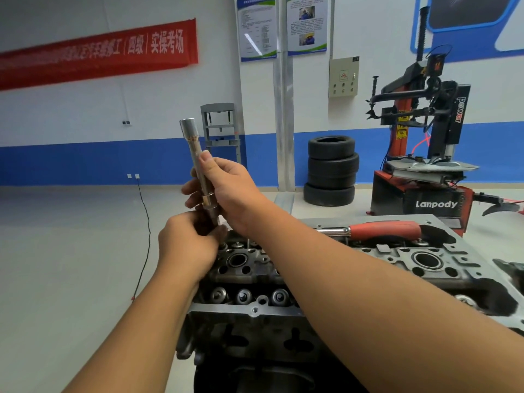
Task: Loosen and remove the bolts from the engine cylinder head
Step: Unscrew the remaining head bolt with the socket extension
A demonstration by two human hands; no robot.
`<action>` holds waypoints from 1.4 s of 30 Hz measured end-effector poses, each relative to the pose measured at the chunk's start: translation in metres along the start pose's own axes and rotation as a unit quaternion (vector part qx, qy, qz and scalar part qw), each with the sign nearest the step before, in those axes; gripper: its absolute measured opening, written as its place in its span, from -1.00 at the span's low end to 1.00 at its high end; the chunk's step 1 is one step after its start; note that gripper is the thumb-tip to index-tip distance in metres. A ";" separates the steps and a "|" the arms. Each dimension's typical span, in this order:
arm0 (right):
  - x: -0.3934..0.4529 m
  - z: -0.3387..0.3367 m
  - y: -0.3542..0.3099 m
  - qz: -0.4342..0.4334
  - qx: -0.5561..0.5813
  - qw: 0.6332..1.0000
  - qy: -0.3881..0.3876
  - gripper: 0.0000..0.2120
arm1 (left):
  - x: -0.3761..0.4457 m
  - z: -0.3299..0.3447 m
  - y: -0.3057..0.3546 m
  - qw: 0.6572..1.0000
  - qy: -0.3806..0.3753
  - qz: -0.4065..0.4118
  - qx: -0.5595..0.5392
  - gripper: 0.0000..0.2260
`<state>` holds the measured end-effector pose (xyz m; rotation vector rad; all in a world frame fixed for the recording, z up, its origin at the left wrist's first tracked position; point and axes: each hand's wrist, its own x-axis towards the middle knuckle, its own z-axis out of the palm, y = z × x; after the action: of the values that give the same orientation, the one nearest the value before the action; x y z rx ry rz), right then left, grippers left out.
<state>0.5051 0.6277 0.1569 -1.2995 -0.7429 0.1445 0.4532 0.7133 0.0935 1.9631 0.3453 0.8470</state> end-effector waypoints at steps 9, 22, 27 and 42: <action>-0.002 0.001 0.002 -0.006 -0.013 1.000 -0.001 -0.70 | 0.001 0.002 -0.002 0.998 -0.025 -0.016 -0.047 -0.93; 0.002 -0.001 0.003 -0.007 0.010 1.000 0.020 -0.64 | -0.001 0.002 0.002 0.999 -0.032 -0.019 -0.035 -0.88; 0.004 -0.002 0.000 0.014 0.023 1.000 0.006 -0.54 | -0.001 -0.002 0.006 0.999 0.022 -0.014 0.022 -0.81; 0.002 -0.008 -0.003 0.004 -0.027 1.000 0.009 -0.59 | -0.004 -0.002 0.002 1.000 0.017 -0.009 -0.006 -0.82</action>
<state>0.5098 0.6216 0.1594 -1.3537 -0.7300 0.1193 0.4492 0.7110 0.0944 1.9332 0.3762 0.8692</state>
